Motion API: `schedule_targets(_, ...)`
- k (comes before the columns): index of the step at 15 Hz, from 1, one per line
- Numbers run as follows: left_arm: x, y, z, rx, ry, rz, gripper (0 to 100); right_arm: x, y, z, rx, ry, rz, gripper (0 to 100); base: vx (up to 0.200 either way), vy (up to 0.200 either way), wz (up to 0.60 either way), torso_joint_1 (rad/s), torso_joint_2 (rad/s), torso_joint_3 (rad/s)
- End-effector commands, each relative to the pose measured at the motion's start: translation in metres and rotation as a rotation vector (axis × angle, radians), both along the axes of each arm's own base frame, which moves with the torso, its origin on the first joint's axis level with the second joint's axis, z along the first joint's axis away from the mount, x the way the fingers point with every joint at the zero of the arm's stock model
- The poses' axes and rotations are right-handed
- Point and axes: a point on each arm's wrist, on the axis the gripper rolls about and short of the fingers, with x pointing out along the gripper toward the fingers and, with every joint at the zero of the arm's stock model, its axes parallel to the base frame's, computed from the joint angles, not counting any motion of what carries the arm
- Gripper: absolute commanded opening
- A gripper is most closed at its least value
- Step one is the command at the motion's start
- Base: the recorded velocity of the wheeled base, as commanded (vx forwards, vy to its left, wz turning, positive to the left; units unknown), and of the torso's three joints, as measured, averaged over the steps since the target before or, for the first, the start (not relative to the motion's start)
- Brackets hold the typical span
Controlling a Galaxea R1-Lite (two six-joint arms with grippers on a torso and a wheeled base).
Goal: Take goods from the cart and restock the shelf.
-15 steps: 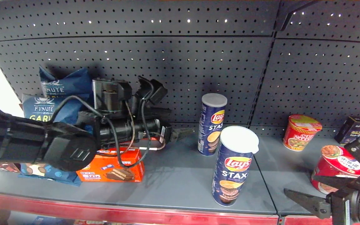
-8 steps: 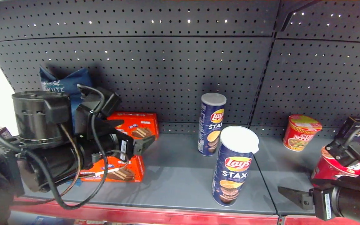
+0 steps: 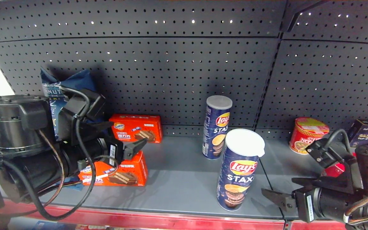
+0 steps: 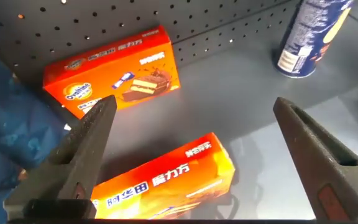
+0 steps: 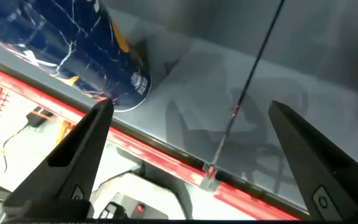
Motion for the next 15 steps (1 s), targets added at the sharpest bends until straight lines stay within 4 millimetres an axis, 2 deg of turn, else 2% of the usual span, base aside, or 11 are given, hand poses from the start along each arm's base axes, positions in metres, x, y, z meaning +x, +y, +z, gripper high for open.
schedule_targets(1,0.002,-0.001,-0.003,0.005,0.01,0.0,100,0.004,0.005,-0.006,-0.017,0.023,0.011,100,0.0,0.0,0.0,0.0,0.0,0.0)
schedule_targets(7,0.006,-0.002,-0.004,0.006,0.013,0.0,100,0.019,0.02,-0.009,-0.022,0.017,0.04,100,0.0,0.0,0.0,0.0,0.0,0.0)
schedule_targets(13,0.007,-0.003,-0.006,0.008,0.019,0.0,100,0.023,0.035,-0.011,-0.025,0.018,0.076,100,0.0,0.0,0.0,0.0,0.0,0.0)
schedule_targets(15,0.006,-0.002,-0.007,0.009,0.02,0.0,100,0.022,0.033,-0.012,-0.029,0.021,0.07,100,0.0,0.0,0.0,0.0,0.0,0.0)
